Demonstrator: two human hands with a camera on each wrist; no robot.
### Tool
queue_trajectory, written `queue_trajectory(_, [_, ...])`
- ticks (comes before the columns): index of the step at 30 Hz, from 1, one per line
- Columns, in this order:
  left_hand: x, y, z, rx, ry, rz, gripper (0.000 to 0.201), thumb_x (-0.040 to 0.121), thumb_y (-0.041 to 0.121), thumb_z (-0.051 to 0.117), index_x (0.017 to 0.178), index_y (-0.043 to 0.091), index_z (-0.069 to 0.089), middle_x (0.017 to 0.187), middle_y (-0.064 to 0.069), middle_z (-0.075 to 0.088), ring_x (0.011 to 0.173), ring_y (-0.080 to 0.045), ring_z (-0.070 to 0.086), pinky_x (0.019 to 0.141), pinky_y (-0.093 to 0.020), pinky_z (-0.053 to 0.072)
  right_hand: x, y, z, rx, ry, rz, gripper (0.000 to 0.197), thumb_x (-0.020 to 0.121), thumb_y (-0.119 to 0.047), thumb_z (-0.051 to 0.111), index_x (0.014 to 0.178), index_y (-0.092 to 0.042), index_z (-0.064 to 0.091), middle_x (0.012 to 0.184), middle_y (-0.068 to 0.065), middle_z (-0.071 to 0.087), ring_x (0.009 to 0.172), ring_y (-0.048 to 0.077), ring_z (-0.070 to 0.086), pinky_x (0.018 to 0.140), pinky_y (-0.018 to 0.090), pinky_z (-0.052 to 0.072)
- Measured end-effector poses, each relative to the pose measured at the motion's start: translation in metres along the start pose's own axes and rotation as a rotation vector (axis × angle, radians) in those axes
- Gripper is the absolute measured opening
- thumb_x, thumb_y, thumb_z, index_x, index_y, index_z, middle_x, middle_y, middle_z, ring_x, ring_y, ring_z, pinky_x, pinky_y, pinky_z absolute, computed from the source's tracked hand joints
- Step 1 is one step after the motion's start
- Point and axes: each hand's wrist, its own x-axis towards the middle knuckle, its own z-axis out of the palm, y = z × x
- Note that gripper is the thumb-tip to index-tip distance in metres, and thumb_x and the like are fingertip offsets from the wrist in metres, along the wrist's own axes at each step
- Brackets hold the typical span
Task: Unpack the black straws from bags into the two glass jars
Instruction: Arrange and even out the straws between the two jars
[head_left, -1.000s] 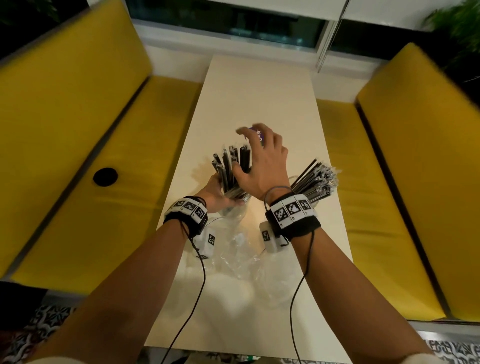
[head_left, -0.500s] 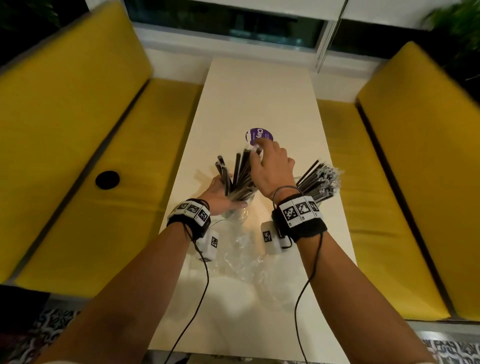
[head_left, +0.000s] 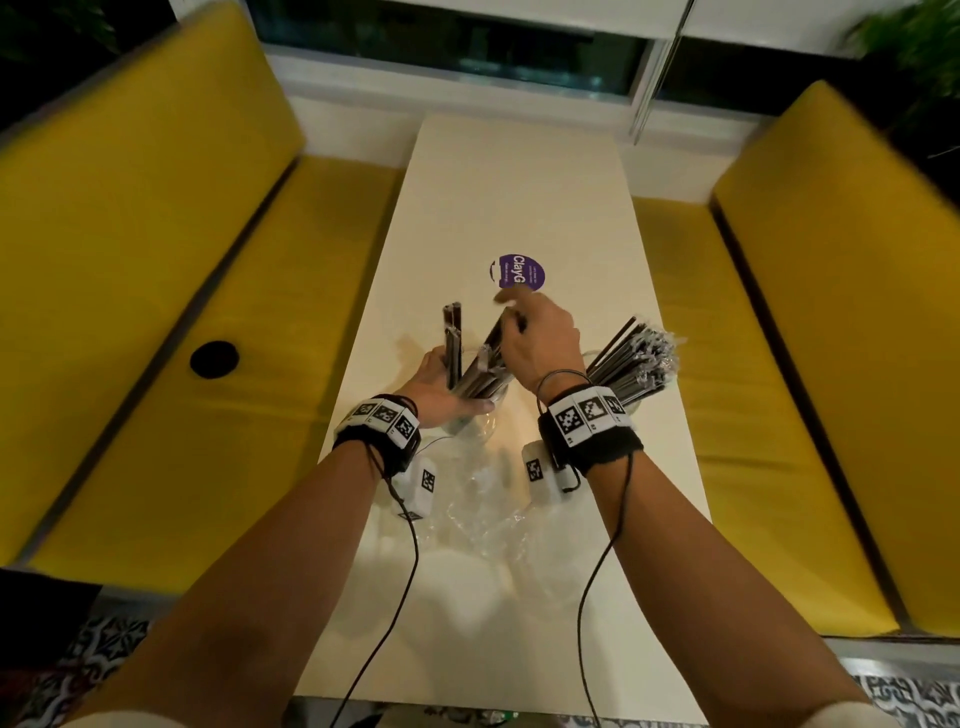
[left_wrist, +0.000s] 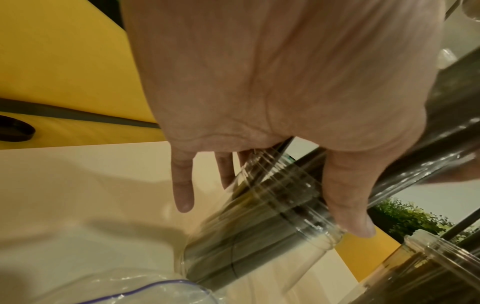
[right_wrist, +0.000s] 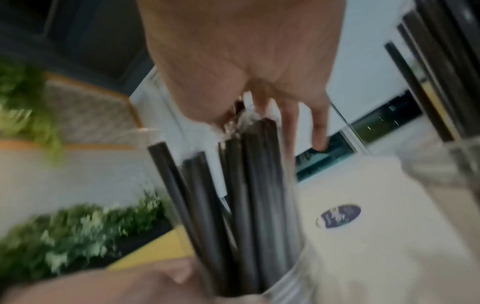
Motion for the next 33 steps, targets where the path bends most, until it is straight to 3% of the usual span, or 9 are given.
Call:
queue_trajectory(4, [-0.001,-0.001,0.001,-0.027,0.01,0.009,0.109,0.08,0.047,0.087,0.163,0.019,0.023,0.161,-0.005,0.028,0.151,-0.025,0.033,0.127,-0.046,0.027,0.002,-0.009,-0.006,-0.024,-0.075,0.055,0.045,0.099,-0.048,0.044,0.136,-0.03,0.063,0.148,-0.001,0.057,0.134,0.029,0.05,0.108,0.051,0.033])
queue_trajectory(9, [0.0,-0.003,0.001,-0.08,-0.002,-0.026,0.121,0.074,0.048,0.091,0.164,0.018,0.016,0.165,-0.004,0.032,0.152,-0.025,0.036,0.125,-0.047,0.033,-0.003,-0.029,0.0,-0.235,-0.164,-0.341,0.06,0.09,-0.075,0.049,0.141,-0.043,0.052,0.146,-0.007,0.056,0.137,0.023,0.049,0.112,0.053,0.031])
queue_trajectory(11, [0.0,-0.003,0.002,-0.104,-0.011,-0.049,0.118,0.073,0.045,0.092,0.162,0.018,0.018,0.159,-0.004,0.039,0.147,-0.025,0.043,0.12,-0.044,0.038,0.0,-0.03,0.007,-0.357,-0.298,-0.384,0.04,0.094,-0.06,0.058,0.124,-0.034,0.065,0.125,-0.005,0.07,0.121,0.023,0.062,0.114,0.056,0.032])
queue_trajectory(14, [0.001,-0.003,0.003,-0.116,0.035,-0.018,0.112,0.075,0.039,0.093,0.159,0.017,0.023,0.159,-0.006,0.034,0.142,-0.025,0.046,0.116,-0.04,0.041,0.006,-0.021,0.005,-0.145,-0.056,-0.371,0.013,0.097,-0.024,0.062,0.101,-0.021,0.073,0.098,-0.006,0.076,0.094,0.02,0.07,0.107,0.05,0.043])
queue_trajectory(17, [0.003,-0.006,0.003,-0.148,0.013,-0.001,0.109,0.077,0.035,0.093,0.16,0.021,0.024,0.164,-0.005,0.03,0.148,-0.025,0.039,0.121,-0.041,0.037,0.006,-0.011,0.0,-0.176,0.085,-0.294,0.023,0.095,-0.013,0.056,0.105,-0.021,0.075,0.11,-0.009,0.074,0.107,0.017,0.065,0.113,0.046,0.034])
queue_trajectory(22, [0.005,-0.008,0.006,-0.145,0.045,0.029,0.109,0.076,0.035,0.093,0.16,0.02,0.024,0.163,-0.005,0.03,0.147,-0.024,0.039,0.121,-0.038,0.037,-0.002,-0.014,-0.006,-0.114,0.059,-0.234,0.038,0.104,-0.036,0.041,0.12,-0.021,0.072,0.139,-0.006,0.063,0.134,0.019,0.051,0.117,0.047,0.029])
queue_trajectory(26, [0.006,-0.009,0.007,-0.096,0.056,0.018,0.114,0.071,0.044,0.092,0.159,0.02,0.025,0.161,-0.003,0.027,0.148,-0.023,0.039,0.119,-0.037,0.038,-0.018,-0.017,0.001,-0.275,-0.101,-0.248,0.064,0.094,-0.066,0.045,0.152,-0.039,0.04,0.165,-0.002,0.034,0.154,0.029,0.027,0.12,0.056,0.024])
queue_trajectory(30, [0.003,-0.006,0.006,-0.185,0.032,0.004,0.117,0.069,0.037,0.095,0.16,0.024,0.022,0.164,-0.003,0.026,0.151,-0.025,0.035,0.123,-0.05,0.038,-0.019,-0.002,0.008,-0.272,-0.202,-0.212,0.068,0.091,-0.02,0.061,0.155,-0.025,0.039,0.163,0.003,0.038,0.147,0.033,0.032,0.112,0.057,0.039])
queue_trajectory(33, [0.003,-0.008,0.007,-0.173,0.04,0.005,0.116,0.071,0.039,0.095,0.16,0.024,0.022,0.165,-0.003,0.026,0.151,-0.025,0.035,0.124,-0.049,0.036,-0.015,-0.004,0.009,-0.236,-0.098,-0.177,0.066,0.09,-0.025,0.062,0.153,-0.023,0.043,0.166,0.004,0.033,0.15,0.035,0.028,0.116,0.056,0.036])
